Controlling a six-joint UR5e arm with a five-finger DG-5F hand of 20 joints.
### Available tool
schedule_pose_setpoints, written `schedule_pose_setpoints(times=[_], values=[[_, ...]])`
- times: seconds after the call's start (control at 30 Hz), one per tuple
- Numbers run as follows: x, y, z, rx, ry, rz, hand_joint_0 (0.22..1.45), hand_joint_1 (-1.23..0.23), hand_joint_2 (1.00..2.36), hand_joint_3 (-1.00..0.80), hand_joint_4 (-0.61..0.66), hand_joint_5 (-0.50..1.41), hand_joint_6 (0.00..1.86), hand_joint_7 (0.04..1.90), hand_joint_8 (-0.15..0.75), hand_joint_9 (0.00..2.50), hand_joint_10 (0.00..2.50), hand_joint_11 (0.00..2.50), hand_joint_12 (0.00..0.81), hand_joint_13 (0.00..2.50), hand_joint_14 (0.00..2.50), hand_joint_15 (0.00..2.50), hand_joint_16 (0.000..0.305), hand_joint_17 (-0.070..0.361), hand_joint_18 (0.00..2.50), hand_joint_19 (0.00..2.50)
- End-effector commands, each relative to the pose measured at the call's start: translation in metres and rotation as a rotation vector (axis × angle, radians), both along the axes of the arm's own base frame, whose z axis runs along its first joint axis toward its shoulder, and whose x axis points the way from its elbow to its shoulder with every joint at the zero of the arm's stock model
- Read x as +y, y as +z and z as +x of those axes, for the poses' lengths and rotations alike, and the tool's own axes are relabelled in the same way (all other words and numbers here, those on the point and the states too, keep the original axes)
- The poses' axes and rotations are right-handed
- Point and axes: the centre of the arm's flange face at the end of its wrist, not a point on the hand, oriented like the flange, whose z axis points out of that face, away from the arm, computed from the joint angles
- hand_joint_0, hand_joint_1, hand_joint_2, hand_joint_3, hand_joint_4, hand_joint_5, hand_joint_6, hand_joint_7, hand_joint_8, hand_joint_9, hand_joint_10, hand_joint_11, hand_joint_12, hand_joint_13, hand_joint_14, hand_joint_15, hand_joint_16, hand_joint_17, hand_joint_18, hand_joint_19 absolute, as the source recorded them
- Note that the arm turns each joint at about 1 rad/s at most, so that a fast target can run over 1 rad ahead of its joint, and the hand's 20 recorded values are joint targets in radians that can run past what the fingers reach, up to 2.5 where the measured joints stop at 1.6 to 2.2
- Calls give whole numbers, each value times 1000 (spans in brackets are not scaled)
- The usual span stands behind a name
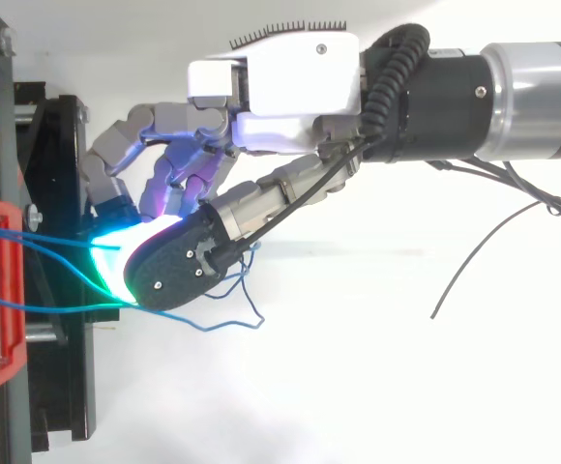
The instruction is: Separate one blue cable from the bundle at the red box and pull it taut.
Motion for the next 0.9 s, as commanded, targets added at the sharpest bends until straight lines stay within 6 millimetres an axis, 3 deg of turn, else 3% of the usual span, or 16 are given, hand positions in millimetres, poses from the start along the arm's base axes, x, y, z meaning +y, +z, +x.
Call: schedule_pose_setpoints(times=[0.0, 0.17, 0.3, 0.5, 0.73, 0.87], values=[[1, -1, 0, 2, 0, 0, 625, -725, 1023, -115, -110, -172, 863, 1132, 332, 568, 691, 1472, 311, 1043, 15, 1214, 36, 80, 889, 817], [2, -1, 0, 2, 0, 0, 626, -725, 1023, -124, -107, -173, 863, 1131, 330, 547, 791, 1419, 322, 999, 15, 1222, 37, 84, 851, 827], [2, -1, 0, 2, 0, 0, 628, -723, 1023, -133, -106, -175, 863, 1126, 331, 565, 721, 1400, 342, 923, 19, 1115, 38, 86, 844, 831], [2, -1, 0, 2, 0, 0, 627, -722, 1023, -129, -100, -175, 862, 1127, 338, 567, 864, 1393, 322, 1040, 10, 1298, 37, 84, 885, 901], [2, -1, 0, 2, 0, -2, 627, -717, 1023, -137, -87, -176, 863, 1123, 335, 579, 731, 1402, 334, 1036, 10, 1301, 40, 91, 878, 908], [3, -1, 0, 2, 2, 0, 625, -714, 1023, -137, -70, -177, 864, 1123, 347, 586, 507, 1478, 355, 994, 14, 1219, 42, 94, 881, 921]])
